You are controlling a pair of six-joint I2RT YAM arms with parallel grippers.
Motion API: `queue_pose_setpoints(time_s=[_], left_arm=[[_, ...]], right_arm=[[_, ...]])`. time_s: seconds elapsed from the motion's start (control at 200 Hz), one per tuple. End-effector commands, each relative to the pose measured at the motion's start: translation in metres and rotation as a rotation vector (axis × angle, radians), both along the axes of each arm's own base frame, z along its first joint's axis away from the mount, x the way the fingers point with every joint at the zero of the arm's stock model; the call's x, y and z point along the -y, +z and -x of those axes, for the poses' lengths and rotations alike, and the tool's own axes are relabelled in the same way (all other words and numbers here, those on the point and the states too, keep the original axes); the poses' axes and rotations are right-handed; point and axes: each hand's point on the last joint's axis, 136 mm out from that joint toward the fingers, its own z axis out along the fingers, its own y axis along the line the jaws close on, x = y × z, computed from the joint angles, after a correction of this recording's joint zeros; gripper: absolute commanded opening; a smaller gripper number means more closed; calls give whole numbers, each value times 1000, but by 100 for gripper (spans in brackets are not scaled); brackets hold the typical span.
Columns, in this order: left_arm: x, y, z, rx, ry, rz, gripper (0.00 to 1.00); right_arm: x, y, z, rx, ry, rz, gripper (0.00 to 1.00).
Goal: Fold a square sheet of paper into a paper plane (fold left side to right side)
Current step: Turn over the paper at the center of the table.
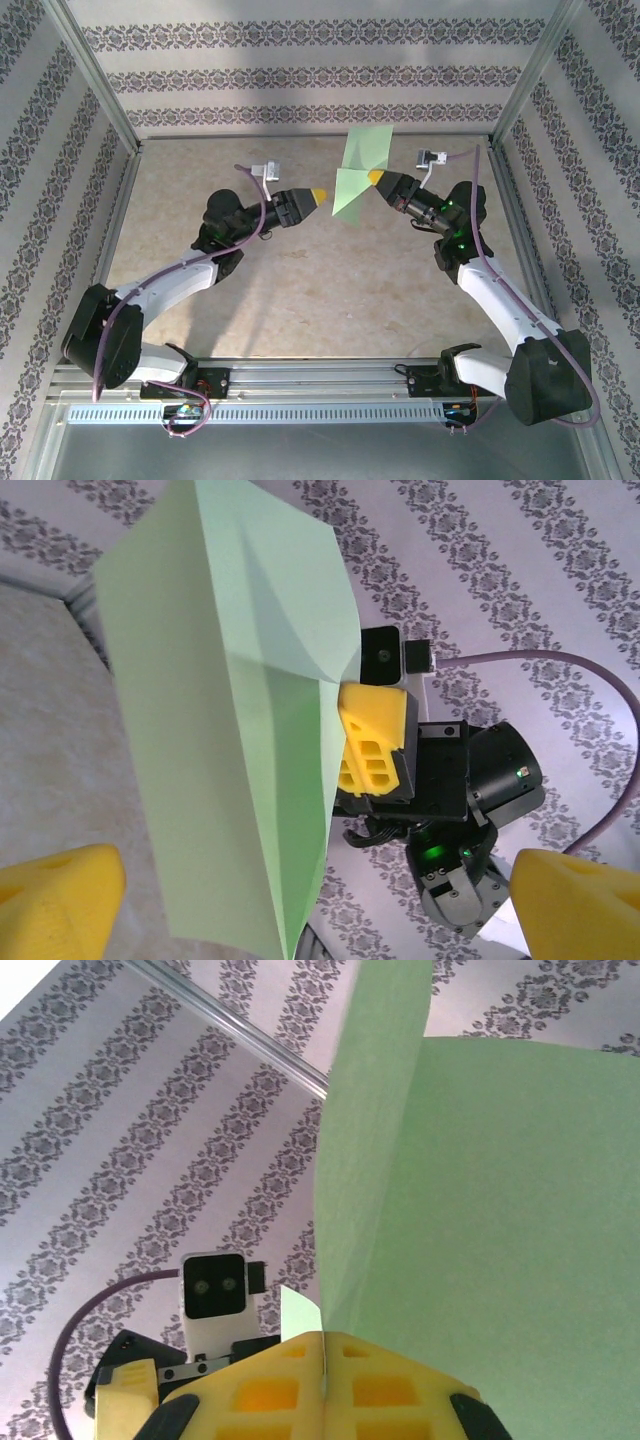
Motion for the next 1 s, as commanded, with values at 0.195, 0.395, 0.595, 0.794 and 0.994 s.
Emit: queue_pose_setpoints(time_s=[0.195, 0.395, 0.595, 0.794, 0.994], left_arm=[[27, 28, 9, 47, -117, 85, 95], [31, 31, 7, 42, -133, 107, 82], [31, 30, 6, 41, -133, 115, 61], [30, 32, 6, 48, -129, 117, 41], [29, 30, 7, 46, -121, 102, 25]], right_arm=[[-14, 41, 18, 98, 64, -67, 0], [-23, 41, 20, 104, 85, -76, 0], [-27, 35, 20, 86, 95, -76, 0], [-27, 24, 19, 60, 86, -70, 0], [-26, 18, 18, 50, 78, -57, 7]])
